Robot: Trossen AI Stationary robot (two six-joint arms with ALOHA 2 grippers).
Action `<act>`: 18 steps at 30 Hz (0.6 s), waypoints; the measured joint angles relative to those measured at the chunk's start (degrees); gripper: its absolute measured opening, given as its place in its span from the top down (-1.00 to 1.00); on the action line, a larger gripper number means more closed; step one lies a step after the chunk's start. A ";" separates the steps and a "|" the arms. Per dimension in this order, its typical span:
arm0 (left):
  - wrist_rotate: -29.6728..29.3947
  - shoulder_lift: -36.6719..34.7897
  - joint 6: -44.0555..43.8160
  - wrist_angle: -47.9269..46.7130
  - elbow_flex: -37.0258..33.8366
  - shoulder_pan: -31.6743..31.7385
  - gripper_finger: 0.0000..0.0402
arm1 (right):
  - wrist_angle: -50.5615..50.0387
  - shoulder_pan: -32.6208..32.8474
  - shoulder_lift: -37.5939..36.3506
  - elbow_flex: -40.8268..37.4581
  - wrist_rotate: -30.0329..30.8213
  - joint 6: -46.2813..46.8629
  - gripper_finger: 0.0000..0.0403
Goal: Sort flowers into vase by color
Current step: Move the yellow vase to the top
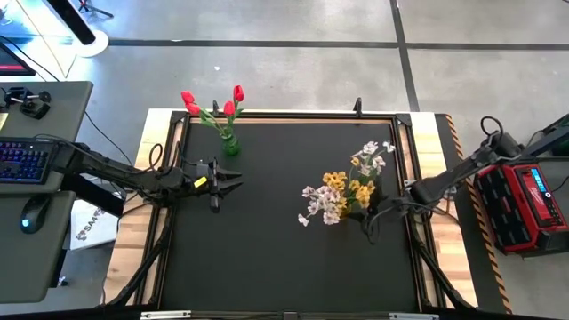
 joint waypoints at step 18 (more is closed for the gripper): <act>0.00 0.00 -0.53 -1.25 0.00 0.00 0.44 | 11.78 -0.98 11.42 0.13 2.71 -5.44 0.30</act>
